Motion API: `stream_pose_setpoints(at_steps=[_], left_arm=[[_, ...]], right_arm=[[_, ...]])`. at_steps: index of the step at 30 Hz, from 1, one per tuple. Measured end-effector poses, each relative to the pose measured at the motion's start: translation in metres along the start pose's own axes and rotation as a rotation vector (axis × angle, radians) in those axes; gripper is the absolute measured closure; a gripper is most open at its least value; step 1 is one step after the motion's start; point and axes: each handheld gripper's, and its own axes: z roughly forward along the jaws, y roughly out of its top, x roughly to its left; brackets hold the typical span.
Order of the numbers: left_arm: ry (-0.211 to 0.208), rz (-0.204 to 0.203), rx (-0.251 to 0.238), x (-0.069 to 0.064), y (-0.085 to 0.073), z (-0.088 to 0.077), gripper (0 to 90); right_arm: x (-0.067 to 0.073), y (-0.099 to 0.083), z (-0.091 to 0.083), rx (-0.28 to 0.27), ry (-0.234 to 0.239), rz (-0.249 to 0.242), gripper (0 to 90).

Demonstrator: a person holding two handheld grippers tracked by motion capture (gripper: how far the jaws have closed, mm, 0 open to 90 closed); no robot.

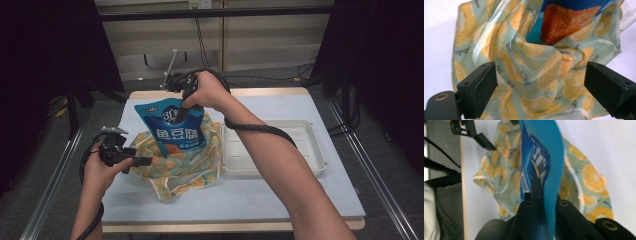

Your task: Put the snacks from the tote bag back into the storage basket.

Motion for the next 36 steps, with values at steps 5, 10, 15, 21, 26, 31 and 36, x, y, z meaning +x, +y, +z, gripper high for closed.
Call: stream_pose_setpoints(at_steps=[5,10,15,21,26,31,36], left_arm=[[0.000,0.007,-0.004,-0.002,0.001,0.001,11.0],[-0.010,0.008,-0.003,-0.004,0.002,0.002,11.0],[-0.015,0.007,-0.003,-0.004,0.002,0.002,10.8],[-0.017,0.013,0.001,-0.005,0.002,0.004,10.7],[-0.024,0.012,0.004,-0.006,0.003,0.005,10.6],[-0.018,0.016,0.004,-0.007,0.003,0.006,10.2],[-0.025,0.013,0.003,-0.008,0.003,0.006,9.7]], right_arm=[[0.002,0.001,-0.013,-0.009,0.005,0.012,90.0],[0.005,0.004,-0.026,-0.027,0.012,0.009,90.0],[0.007,0.008,-0.042,-0.041,0.002,0.018,90.0],[0.011,0.015,-0.061,-0.045,-0.005,0.004,90.0],[0.013,0.019,-0.080,-0.057,-0.011,0.010,90.0],[0.017,0.022,-0.098,-0.071,-0.024,0.009,90.0],[0.018,0.017,-0.108,-0.084,-0.029,0.021,90.0]])
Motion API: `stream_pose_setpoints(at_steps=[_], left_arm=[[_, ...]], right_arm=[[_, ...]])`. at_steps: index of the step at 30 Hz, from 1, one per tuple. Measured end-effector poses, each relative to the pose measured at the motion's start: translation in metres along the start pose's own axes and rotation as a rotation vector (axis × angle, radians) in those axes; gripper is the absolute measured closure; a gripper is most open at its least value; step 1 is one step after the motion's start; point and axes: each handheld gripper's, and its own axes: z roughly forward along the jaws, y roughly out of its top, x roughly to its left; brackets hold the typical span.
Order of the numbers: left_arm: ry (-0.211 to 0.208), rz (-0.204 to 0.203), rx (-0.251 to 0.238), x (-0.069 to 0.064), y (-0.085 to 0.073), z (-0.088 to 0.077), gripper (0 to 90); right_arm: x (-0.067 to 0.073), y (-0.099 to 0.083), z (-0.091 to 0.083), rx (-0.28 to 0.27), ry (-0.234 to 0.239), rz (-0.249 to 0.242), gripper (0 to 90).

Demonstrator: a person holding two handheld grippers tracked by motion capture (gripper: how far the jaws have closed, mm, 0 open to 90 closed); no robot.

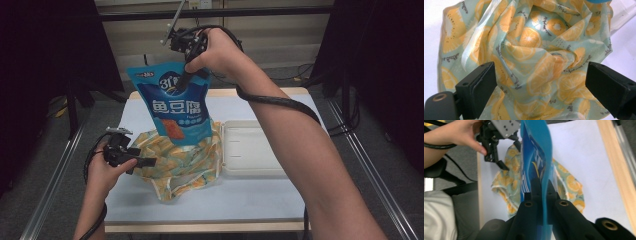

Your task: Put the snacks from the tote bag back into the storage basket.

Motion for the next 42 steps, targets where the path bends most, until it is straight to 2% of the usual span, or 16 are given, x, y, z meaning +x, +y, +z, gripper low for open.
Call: stream_pose_setpoints(at_steps=[8,23,33,36,40,42], left_arm=[[0.000,0.005,0.001,-0.001,0.001,0.000,9.5],[-0.016,0.009,-0.032,-0.003,0.005,-0.007,7.2],[-0.018,0.032,-0.022,-0.004,0.008,-0.007,7.3],[-0.014,0.027,-0.029,-0.005,0.008,-0.005,7.4],[-0.019,0.022,-0.028,-0.004,0.008,-0.004,7.6],[-0.017,0.019,-0.029,-0.004,0.008,-0.004,7.6]], right_arm=[[-0.003,-0.016,-0.008,0.026,-0.007,0.014,90.0],[-0.005,-0.048,-0.034,0.008,-0.040,0.066,90.0],[-0.004,-0.067,-0.045,0.009,-0.053,0.090,90.0],[-0.006,-0.074,-0.047,0.010,-0.047,0.095,90.0],[-0.007,-0.082,-0.050,0.004,-0.063,0.098,90.0],[-0.007,-0.087,-0.052,0.007,-0.053,0.105,90.0]])
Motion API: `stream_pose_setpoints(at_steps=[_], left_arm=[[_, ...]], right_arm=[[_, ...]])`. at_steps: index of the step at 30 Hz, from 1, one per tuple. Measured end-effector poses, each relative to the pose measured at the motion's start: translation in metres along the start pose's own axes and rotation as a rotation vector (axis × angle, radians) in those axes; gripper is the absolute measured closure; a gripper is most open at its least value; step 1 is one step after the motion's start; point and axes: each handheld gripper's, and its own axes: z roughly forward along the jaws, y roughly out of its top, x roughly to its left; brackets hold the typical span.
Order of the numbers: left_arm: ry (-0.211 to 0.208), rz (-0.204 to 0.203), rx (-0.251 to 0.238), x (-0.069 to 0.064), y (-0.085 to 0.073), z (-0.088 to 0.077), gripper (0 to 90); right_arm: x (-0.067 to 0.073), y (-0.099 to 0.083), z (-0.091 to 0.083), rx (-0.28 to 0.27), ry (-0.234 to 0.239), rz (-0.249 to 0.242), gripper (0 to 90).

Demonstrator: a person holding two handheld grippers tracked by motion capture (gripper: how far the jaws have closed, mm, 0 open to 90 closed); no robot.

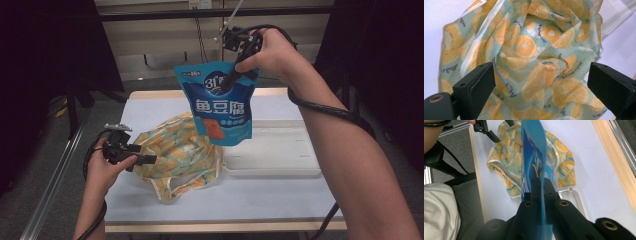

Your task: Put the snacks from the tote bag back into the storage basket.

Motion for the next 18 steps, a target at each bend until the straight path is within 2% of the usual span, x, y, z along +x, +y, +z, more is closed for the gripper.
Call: stream_pose_setpoints(at_steps=[13,18], left_arm=[[-0.005,0.019,0.010,0.000,0.004,0.004,7.9],[-0.006,0.017,0.012,0.000,0.004,0.005,7.9]], right_arm=[[-0.007,-0.028,-0.008,0.013,-0.005,0.047,90.0],[-0.009,-0.037,-0.009,0.009,-0.008,0.045,90.0]])
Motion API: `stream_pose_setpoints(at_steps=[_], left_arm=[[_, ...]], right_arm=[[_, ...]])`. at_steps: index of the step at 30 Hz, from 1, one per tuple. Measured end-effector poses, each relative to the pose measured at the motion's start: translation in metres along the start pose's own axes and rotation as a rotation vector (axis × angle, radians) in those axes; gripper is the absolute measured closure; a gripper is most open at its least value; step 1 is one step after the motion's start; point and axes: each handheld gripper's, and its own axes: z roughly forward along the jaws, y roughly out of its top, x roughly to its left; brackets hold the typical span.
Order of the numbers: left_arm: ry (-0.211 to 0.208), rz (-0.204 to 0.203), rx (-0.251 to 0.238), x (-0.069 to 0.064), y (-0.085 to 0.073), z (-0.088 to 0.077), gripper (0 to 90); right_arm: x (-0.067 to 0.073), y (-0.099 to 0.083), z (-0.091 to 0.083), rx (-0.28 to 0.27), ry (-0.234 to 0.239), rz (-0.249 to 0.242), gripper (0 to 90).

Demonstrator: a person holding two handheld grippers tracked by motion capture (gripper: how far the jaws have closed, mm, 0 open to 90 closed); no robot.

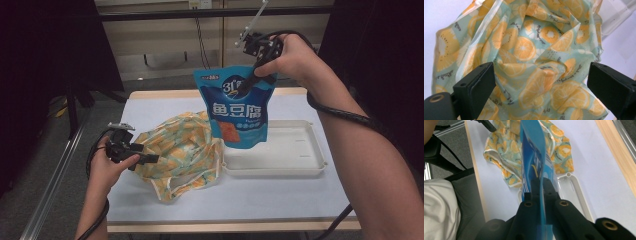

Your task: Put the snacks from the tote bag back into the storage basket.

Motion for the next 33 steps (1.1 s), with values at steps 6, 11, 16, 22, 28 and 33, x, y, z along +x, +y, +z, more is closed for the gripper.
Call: stream_pose_setpoints(at_steps=[6,11,16,22,28,33], left_arm=[[-0.004,0.000,0.005,-0.002,0.000,0.001,7.9],[0.002,0.001,0.007,-0.002,0.000,0.002,7.9],[0.000,0.002,0.000,-0.003,0.003,0.002,7.9],[-0.003,0.013,0.005,-0.003,0.007,0.005,7.9],[-0.005,0.018,0.006,-0.002,0.008,0.006,7.9],[-0.007,0.012,0.001,-0.002,0.009,0.006,7.8]], right_arm=[[-0.002,-0.011,-0.001,-0.007,0.007,0.012,90.0],[-0.005,-0.025,-0.003,-0.021,0.005,0.025,90.0],[-0.007,-0.041,-0.001,-0.016,-0.010,0.029,90.0],[-0.008,-0.055,0.006,-0.010,-0.008,0.041,90.0],[-0.011,-0.068,0.019,-0.009,0.018,0.031,90.0],[-0.009,-0.070,0.033,0.004,0.019,0.016,90.0]])
